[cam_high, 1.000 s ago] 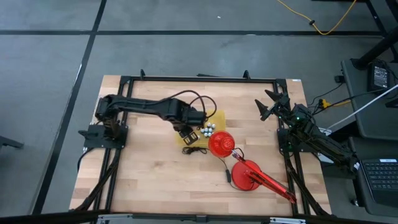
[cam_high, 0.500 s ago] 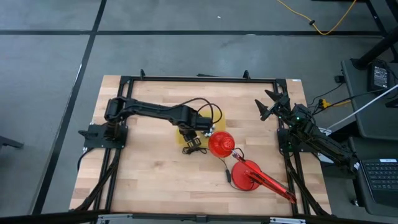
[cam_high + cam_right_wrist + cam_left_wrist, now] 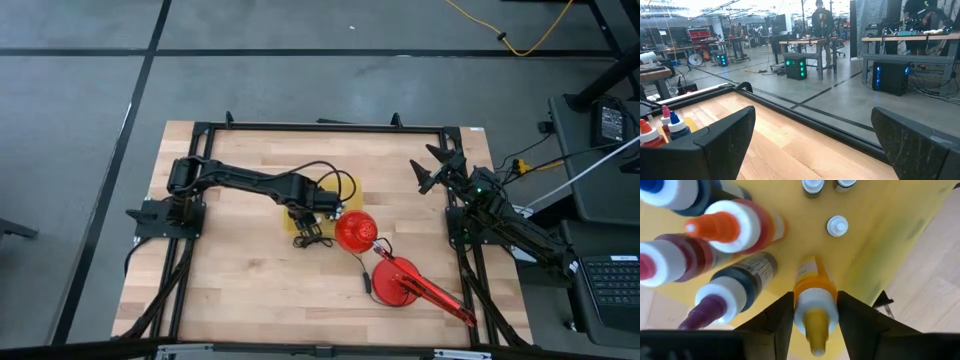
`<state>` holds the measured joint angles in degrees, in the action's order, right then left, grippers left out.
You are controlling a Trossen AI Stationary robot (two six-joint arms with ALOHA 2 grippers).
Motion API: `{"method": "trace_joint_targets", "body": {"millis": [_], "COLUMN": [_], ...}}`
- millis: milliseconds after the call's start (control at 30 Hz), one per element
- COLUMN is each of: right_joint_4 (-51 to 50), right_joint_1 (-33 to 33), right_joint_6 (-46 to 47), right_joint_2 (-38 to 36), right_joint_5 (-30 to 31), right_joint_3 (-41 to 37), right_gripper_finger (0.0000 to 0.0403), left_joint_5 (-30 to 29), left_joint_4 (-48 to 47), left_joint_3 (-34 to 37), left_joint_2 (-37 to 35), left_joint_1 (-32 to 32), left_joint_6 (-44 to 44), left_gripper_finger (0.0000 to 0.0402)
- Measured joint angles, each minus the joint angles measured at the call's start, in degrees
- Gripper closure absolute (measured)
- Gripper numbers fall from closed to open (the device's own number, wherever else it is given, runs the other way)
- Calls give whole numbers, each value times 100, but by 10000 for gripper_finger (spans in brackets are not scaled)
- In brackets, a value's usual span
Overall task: Pick & Place food coloring
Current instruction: Put the large yellow food coloring bottle into the yellow container, then return to Home Position
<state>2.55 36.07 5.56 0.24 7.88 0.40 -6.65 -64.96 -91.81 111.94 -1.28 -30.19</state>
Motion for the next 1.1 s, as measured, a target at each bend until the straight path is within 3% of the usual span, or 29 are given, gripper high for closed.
{"method": "trace_joint_targets", "body": {"millis": [367,833,1100], "right_joint_4": [0,2,-11], "right_joint_1": [0,0,0], "right_joint_6": [0,0,1], "right_joint_2": [1,-1,0], "right_joint_5": [0,0,-32], "right_joint_3": [0,0,0], "right_gripper_finger": [4,4,4], "left_joint_5": [-24,172,-202], "left_joint_4": [51,-49,-259], "left_joint_3": [8,-1,-7], "left_joint_2": [0,-314,-1084], "left_joint_1": [0,-138,-197], "left_joint_6": [91,864,1836], "left_gripper_finger": [198,56,41]}}
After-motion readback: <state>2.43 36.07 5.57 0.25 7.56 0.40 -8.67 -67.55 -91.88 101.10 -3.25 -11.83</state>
